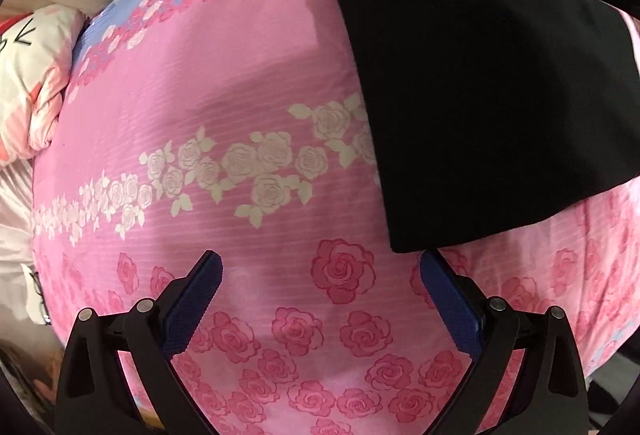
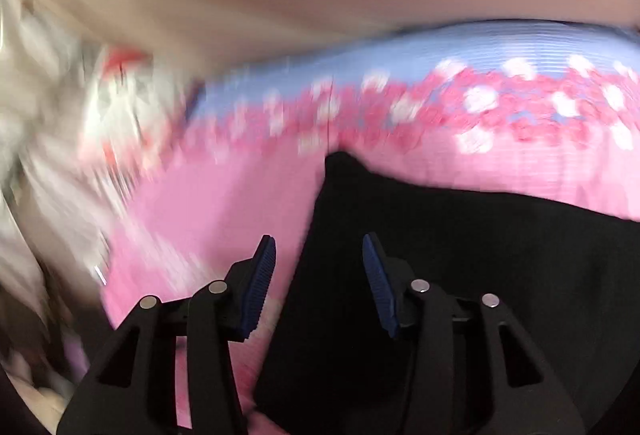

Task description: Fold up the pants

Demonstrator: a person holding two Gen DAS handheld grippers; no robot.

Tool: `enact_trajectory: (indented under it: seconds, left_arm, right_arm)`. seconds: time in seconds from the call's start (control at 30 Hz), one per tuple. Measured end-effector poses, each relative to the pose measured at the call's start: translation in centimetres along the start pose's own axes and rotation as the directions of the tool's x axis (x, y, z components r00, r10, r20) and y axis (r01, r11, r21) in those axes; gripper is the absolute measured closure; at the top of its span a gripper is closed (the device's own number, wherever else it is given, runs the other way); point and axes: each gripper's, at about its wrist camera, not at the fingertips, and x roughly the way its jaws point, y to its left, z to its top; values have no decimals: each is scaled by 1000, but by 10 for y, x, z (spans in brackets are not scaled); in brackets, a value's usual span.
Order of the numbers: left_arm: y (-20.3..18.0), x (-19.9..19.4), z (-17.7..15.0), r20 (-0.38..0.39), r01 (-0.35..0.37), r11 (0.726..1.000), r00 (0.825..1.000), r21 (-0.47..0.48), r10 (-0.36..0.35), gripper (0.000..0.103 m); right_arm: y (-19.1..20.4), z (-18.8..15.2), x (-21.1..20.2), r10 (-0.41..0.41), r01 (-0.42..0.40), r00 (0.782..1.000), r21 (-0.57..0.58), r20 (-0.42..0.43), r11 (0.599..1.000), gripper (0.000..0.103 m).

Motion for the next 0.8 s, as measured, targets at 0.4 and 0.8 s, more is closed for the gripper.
enact_trajectory:
  seconds: [0.4,0.8]
  left_arm:
    - [33,-11,8,2,25,995,1000,-95,-25,5]
    - [-20,-34,46,99,47,998,994,35,-50,5]
  right_arm:
    - [-13,-5,-13,38,-40,999,111,23,993,71]
    - [-145,-69,-110,-286,233,953,359,101,904,69]
